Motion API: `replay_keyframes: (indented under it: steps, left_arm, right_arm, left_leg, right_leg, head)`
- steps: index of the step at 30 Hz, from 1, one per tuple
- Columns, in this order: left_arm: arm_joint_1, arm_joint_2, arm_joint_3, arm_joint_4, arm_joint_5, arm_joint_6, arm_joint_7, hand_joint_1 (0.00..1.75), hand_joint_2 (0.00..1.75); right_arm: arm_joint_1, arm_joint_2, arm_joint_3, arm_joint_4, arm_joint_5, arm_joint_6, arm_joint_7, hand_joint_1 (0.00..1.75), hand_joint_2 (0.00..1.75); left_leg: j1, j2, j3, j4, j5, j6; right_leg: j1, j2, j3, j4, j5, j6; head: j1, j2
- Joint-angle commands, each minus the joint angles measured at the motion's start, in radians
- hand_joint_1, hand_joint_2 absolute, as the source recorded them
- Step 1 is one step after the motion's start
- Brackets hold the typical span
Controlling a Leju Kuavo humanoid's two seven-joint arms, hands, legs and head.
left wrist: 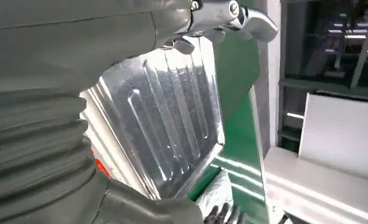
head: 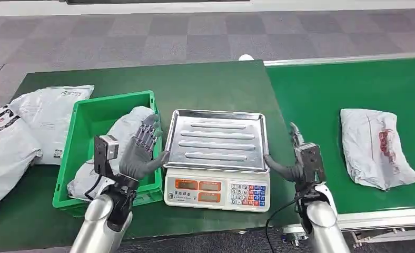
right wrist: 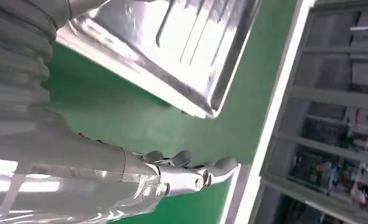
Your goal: Moved the parcel from conveyor to table for the left to box.
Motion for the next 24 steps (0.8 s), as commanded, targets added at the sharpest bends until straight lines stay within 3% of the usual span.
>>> replay_keyframes:
  steps: [1,2,3,5,9,17,22,23,24]
  left_arm:
    - [-0.032,0.020,-0.077,0.132,-0.056,0.115,-0.015,0.00,1.75]
    - [-0.032,0.020,-0.077,0.132,-0.056,0.115,-0.015,0.00,1.75]
    - [-0.029,0.022,-0.083,0.127,-0.091,0.164,-0.011,0.00,0.00]
    - [-0.029,0.022,-0.083,0.127,-0.091,0.164,-0.011,0.00,0.00]
    - [-0.009,0.022,-0.088,0.099,-0.119,0.185,0.005,0.00,0.00]
    - [-0.002,0.021,-0.087,0.090,-0.125,0.186,0.005,0.00,0.00]
    - [0.014,0.024,-0.078,0.076,-0.170,0.187,0.004,0.00,0.00]
    - [0.009,0.035,-0.088,0.086,-0.207,0.199,0.024,0.00,1.75]
    - [0.008,0.031,-0.079,0.092,-0.217,0.213,0.025,0.00,1.75]
  right_arm:
    - [-0.034,-0.007,0.070,0.056,0.061,-0.069,0.020,0.00,1.75]
    - [-0.034,-0.007,0.070,0.056,0.061,-0.069,0.020,0.00,1.75]
    - [-0.036,-0.011,0.076,0.059,0.110,-0.109,0.037,0.00,1.75]
    - [-0.036,-0.011,0.076,0.059,0.110,-0.109,0.037,0.00,1.75]
    - [-0.078,-0.007,0.046,0.136,0.230,-0.215,0.081,0.00,1.75]
    - [-0.084,-0.009,0.027,0.156,0.230,-0.214,0.078,0.00,1.75]
    - [-0.138,-0.050,-0.054,0.265,0.309,-0.301,0.088,0.00,1.75]
    - [-0.150,-0.055,-0.074,0.288,0.327,-0.311,0.088,0.00,1.75]
    - [-0.160,-0.066,-0.096,0.310,0.335,-0.320,0.095,0.00,1.75]
  left_leg:
    - [0.000,0.002,0.000,-0.002,0.001,0.002]
    - [0.000,0.001,0.000,-0.001,0.001,0.001]
    - [0.000,0.002,0.001,-0.003,0.002,0.002]
    - [0.000,0.002,0.001,-0.001,0.001,0.001]
    - [0.000,0.003,0.000,-0.001,0.001,0.001]
    - [0.000,0.003,0.000,-0.002,0.002,0.002]
    - [0.000,0.003,0.001,-0.003,0.002,0.003]
    - [0.000,0.002,0.000,-0.002,0.002,0.002]
    - [0.000,0.001,0.000,-0.001,0.001,0.001]
  right_leg:
    - [0.000,0.000,0.000,-0.002,0.002,-0.002]
    - [0.000,0.000,0.000,-0.001,0.001,-0.001]
    - [0.001,0.000,0.001,-0.003,0.002,-0.002]
    - [0.000,0.000,0.000,-0.001,0.001,-0.001]
    - [0.000,0.001,0.000,-0.001,0.001,-0.001]
    - [0.000,0.001,0.000,-0.002,0.002,-0.002]
    - [0.000,0.000,0.001,-0.003,0.003,-0.002]
    - [0.000,0.000,0.001,-0.003,0.002,-0.001]
    - [0.000,0.000,0.001,-0.001,0.001,-0.001]
  head:
    - [0.000,0.000]
    - [0.000,0.000]
    - [0.000,0.000]
    - [0.000,0.000]
    - [0.000,0.000]
    - [0.000,0.000]
    - [0.000,0.000]
    - [0.000,0.000]
    - [0.000,0.000]
